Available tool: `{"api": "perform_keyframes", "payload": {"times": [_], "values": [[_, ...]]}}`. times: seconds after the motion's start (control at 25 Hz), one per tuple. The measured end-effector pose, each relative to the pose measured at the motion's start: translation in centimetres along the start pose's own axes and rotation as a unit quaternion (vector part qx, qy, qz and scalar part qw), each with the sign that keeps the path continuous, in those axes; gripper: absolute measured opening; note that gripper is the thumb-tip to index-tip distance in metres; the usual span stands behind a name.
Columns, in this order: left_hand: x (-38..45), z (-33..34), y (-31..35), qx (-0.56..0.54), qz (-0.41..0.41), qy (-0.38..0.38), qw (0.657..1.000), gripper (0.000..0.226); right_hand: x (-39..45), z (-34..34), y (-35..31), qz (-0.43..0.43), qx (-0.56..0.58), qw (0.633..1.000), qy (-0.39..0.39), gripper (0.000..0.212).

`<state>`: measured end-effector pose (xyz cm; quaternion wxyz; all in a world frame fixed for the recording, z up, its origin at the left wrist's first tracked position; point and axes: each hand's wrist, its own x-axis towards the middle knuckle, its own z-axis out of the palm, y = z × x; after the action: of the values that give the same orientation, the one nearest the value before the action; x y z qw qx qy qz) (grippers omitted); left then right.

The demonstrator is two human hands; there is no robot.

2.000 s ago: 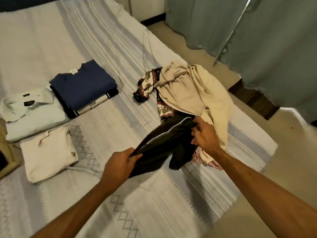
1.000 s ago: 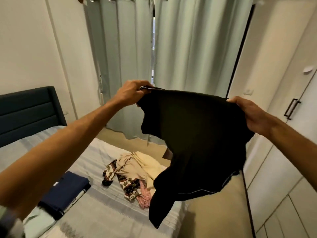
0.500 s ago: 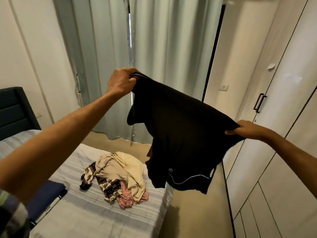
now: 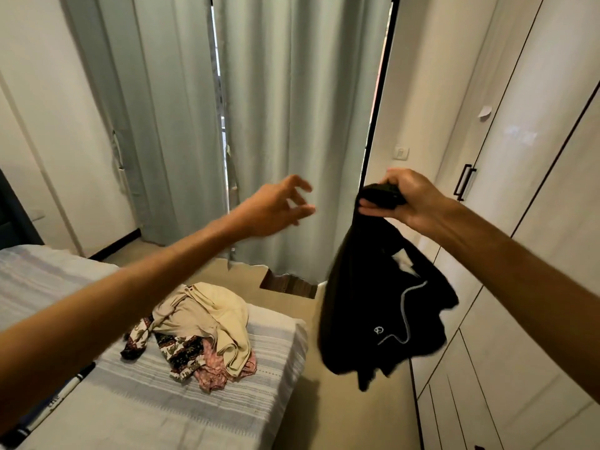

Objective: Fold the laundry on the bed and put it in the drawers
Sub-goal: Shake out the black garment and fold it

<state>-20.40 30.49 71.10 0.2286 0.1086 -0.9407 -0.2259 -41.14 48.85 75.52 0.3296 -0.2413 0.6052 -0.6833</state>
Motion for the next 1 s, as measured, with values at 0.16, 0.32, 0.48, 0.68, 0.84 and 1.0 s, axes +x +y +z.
{"api": "perform_keyframes", "payload": {"times": [0.16,0.32,0.48,0.68,0.84,1.0], "values": [[-1.6,6.9,5.6,-0.094,0.156,0.076,0.98,0.037,1.3,1.1,-0.7,-0.037,0.0,0.999,-0.001,0.036],[-1.4,12.2,4.5,-0.022,0.097,-0.092,0.991,0.052,0.7,-1.1,-2.1,-0.023,0.011,1.0,-0.013,0.01],[-1.1,17.0,2.5,-0.187,0.002,-0.053,0.981,0.08,-1.0,-4.2,-3.5,-0.033,0.05,0.998,-0.024,0.012],[1.3,20.9,5.4,-0.129,0.012,0.232,0.964,0.088,-2.2,-8.4,-4.6,-0.011,-0.172,0.982,-0.077,0.008],[4.0,20.6,7.9,-0.154,0.078,0.106,0.979,0.08,-2.2,-10.8,-3.6,-0.032,-0.381,0.92,-0.082,0.025],[5.0,22.5,8.1,-0.306,0.022,-0.128,0.943,0.062,-1.3,-12.9,-2.6,-0.049,-0.425,0.903,-0.033,0.025]]}}
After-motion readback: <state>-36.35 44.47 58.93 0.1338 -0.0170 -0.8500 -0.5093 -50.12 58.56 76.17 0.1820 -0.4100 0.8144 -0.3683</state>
